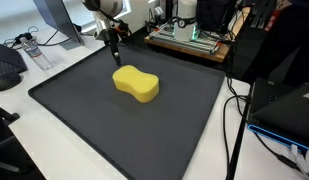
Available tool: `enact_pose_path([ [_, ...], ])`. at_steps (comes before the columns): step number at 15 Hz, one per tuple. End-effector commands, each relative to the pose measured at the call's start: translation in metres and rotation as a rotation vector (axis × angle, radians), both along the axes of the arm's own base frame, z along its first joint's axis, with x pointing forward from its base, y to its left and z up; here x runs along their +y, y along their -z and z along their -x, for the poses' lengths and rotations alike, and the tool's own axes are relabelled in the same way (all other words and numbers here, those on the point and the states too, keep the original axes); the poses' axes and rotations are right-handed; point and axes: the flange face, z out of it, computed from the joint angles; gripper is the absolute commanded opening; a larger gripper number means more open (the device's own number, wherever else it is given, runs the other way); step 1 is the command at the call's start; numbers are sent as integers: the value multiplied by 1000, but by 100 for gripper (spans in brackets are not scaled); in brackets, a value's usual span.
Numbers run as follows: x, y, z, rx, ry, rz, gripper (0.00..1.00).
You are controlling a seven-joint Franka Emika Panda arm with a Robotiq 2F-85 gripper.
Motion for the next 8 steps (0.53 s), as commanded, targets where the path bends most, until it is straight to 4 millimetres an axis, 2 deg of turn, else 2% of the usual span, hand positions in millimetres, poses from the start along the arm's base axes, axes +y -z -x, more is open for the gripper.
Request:
enact_pose_path([
  [1, 20, -11, 23, -33, 54, 57, 100],
  [8, 61, -30, 39, -91, 231, 256, 100],
])
